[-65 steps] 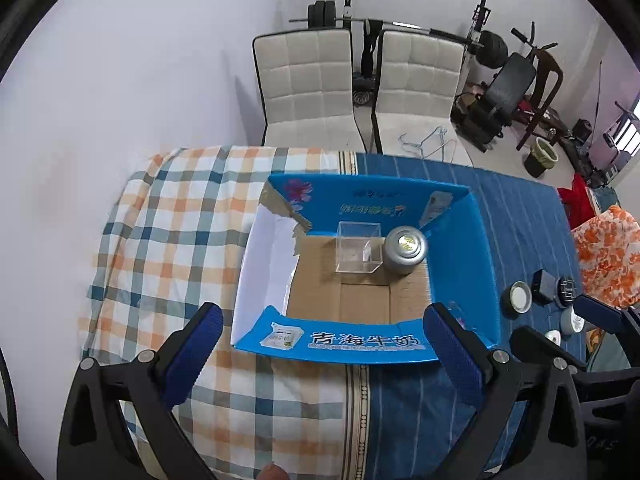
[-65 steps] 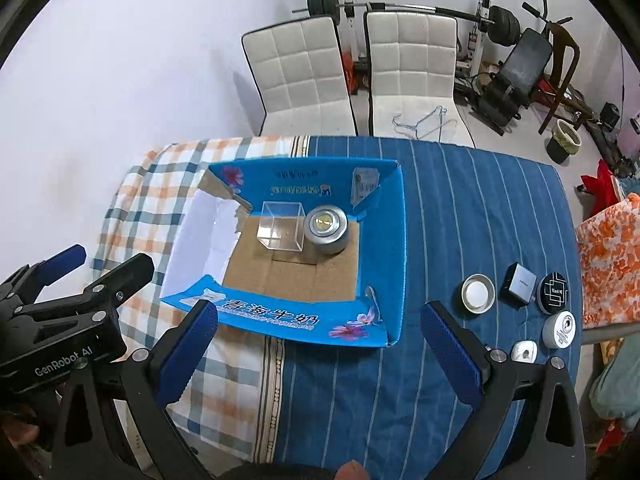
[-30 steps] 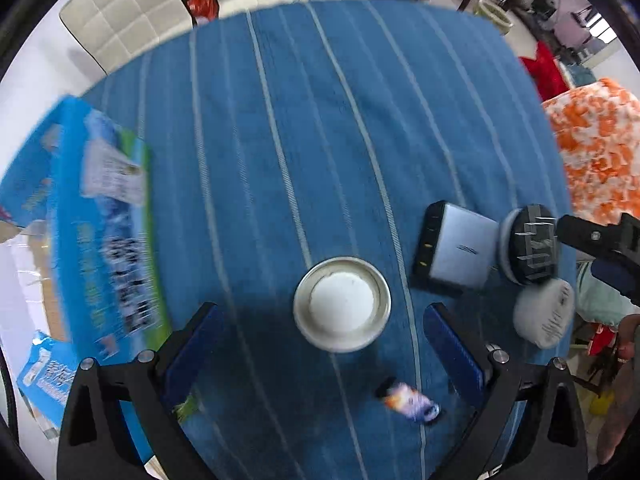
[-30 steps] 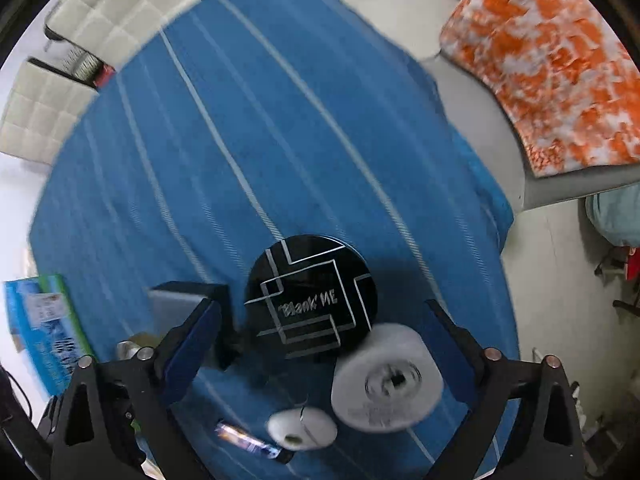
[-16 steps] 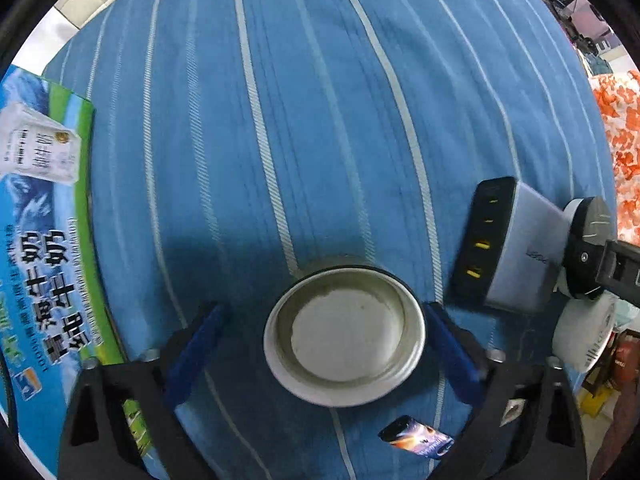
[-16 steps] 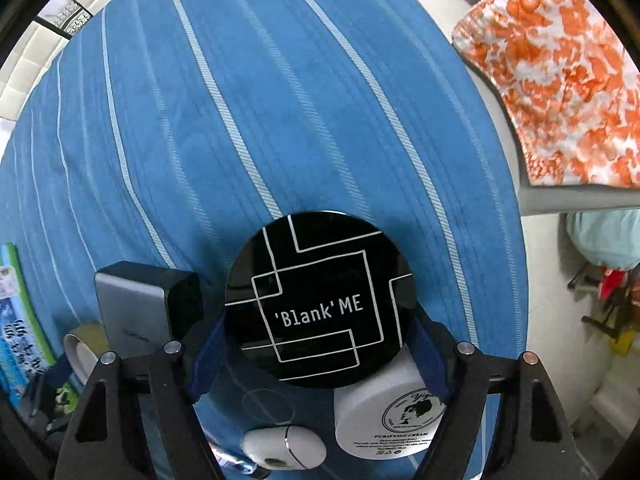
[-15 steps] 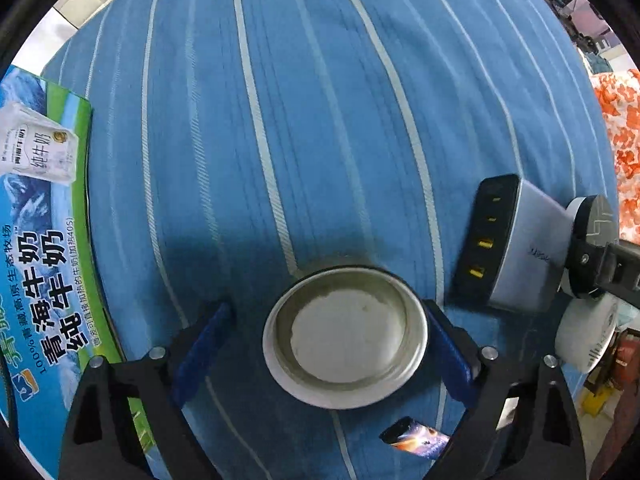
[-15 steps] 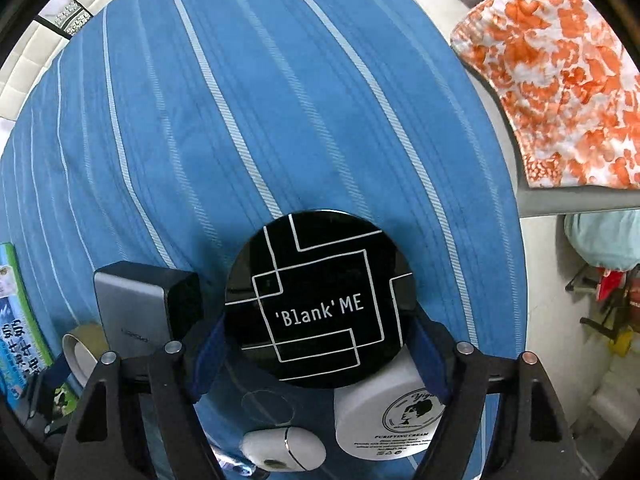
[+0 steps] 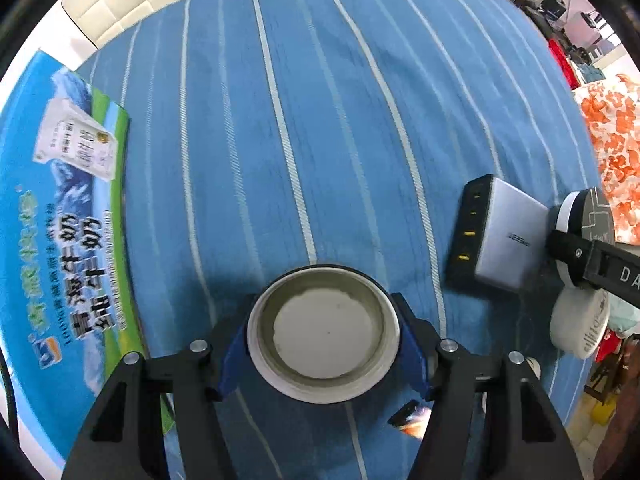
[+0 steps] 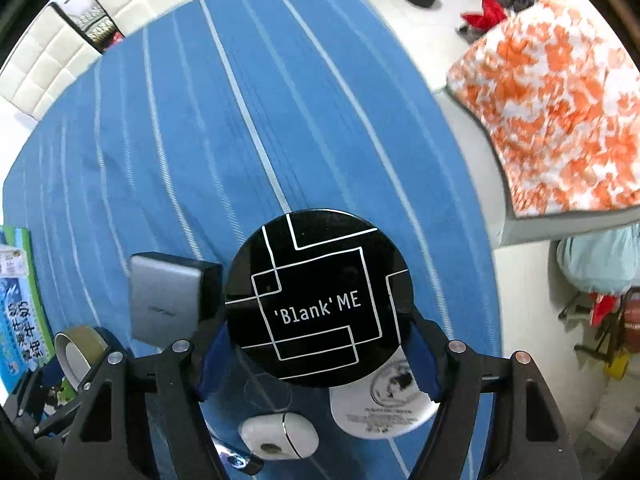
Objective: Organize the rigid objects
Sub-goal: 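Carry the white-lidded jar and black tin into the blue box with both tools, then release the jar and black tin inside the box and lift both tools, then grasp the grey charger with the left tool while the right tool grasps the white cream jar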
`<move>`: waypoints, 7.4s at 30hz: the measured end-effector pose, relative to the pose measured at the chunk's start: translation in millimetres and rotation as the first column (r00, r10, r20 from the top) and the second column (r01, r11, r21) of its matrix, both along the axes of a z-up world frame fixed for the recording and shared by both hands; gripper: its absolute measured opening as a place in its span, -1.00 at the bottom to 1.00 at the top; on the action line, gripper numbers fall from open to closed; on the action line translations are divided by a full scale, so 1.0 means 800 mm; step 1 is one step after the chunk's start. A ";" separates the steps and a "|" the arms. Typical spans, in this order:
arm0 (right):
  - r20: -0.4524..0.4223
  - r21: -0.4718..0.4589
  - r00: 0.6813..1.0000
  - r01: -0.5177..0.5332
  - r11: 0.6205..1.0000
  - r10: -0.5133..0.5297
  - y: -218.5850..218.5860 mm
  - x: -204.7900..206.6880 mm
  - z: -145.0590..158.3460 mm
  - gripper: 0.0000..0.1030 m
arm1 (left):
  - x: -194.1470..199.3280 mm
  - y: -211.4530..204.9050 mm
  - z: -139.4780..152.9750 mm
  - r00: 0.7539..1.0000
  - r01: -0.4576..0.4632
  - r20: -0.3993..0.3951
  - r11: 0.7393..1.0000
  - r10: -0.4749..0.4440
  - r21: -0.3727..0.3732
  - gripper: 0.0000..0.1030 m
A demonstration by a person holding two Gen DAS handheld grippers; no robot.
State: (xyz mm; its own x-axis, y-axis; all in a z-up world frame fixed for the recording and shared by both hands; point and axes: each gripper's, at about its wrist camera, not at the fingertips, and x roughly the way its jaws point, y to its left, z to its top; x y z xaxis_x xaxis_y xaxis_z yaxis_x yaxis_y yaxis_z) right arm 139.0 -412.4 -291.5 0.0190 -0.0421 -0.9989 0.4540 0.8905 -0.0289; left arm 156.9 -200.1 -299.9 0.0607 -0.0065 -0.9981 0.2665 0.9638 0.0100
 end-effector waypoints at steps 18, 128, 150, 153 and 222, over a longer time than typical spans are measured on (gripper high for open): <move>0.269 0.036 0.954 -0.151 0.988 0.136 0.147 -0.042 0.195 0.48 | -0.026 0.081 0.162 0.966 0.027 0.258 0.996 -0.004 -0.084 0.21; 0.129 0.108 0.909 -0.411 0.905 0.397 0.553 0.057 0.106 1.00 | 0.056 0.465 0.151 0.958 -0.244 0.151 0.969 0.245 -0.026 1.00; 0.327 0.130 0.867 -0.435 0.891 0.375 0.486 -0.028 0.257 1.00 | -0.026 0.425 0.303 0.898 -0.232 0.363 0.968 0.250 -0.092 1.00; 0.330 0.138 0.887 -0.384 0.913 0.323 0.437 -0.049 0.255 1.00 | -0.032 0.397 0.307 0.897 -0.211 0.379 0.974 0.225 -0.079 1.00; 0.173 0.068 0.984 0.041 0.997 -0.052 0.106 -0.093 0.121 0.36 | -0.009 -0.002 0.143 0.970 0.193 0.168 0.975 -0.173 -0.110 -0.01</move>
State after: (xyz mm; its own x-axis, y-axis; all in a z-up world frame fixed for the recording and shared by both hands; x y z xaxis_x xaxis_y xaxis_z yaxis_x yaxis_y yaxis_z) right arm 64.4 -327.3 -194.4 0.1924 0.0166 -0.9812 0.4883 0.8657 0.1104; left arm 149.8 -201.7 -185.2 0.2023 -0.1554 -0.9669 0.4429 0.8951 -0.0511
